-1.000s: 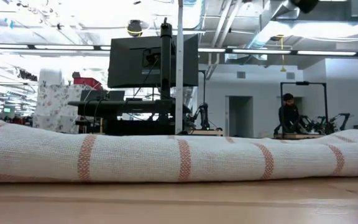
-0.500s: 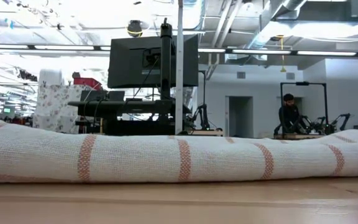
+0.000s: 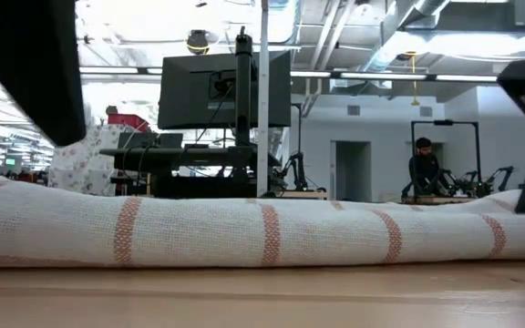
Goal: Roll towel
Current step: Roll the white towel
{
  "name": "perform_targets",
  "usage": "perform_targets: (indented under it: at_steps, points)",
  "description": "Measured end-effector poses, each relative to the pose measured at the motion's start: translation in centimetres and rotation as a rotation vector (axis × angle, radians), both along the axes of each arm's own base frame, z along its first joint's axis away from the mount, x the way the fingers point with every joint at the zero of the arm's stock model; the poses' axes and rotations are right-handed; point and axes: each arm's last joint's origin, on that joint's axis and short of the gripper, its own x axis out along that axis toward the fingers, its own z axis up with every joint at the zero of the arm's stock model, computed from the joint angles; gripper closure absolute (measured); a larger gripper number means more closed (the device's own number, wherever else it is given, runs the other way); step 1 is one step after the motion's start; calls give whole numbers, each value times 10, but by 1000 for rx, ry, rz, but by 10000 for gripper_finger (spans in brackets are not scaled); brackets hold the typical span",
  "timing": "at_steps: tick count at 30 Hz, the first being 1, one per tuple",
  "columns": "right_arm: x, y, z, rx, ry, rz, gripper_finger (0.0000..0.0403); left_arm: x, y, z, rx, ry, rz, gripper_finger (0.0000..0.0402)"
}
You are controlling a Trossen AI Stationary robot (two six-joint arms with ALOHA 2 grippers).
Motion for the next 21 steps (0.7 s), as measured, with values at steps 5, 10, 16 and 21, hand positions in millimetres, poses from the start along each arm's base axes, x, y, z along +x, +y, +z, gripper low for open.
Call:
perform_targets:
  at_steps: [5, 10, 16, 21]
  points:
    - [5, -4, -4, -42, -17, -17, 155, -2, 4, -1, 27, 18, 24, 232]
    - [10, -9, -5, -70, -12, -16, 155, 0, 5, -17, 80, 65, -26, 232]
    - [12, -11, -5, -68, -22, -28, 155, 6, 12, -37, 142, 98, 6, 232]
    - [14, -12, -5, -66, -26, -32, 155, 11, 19, -37, 155, 40, 94, 232]
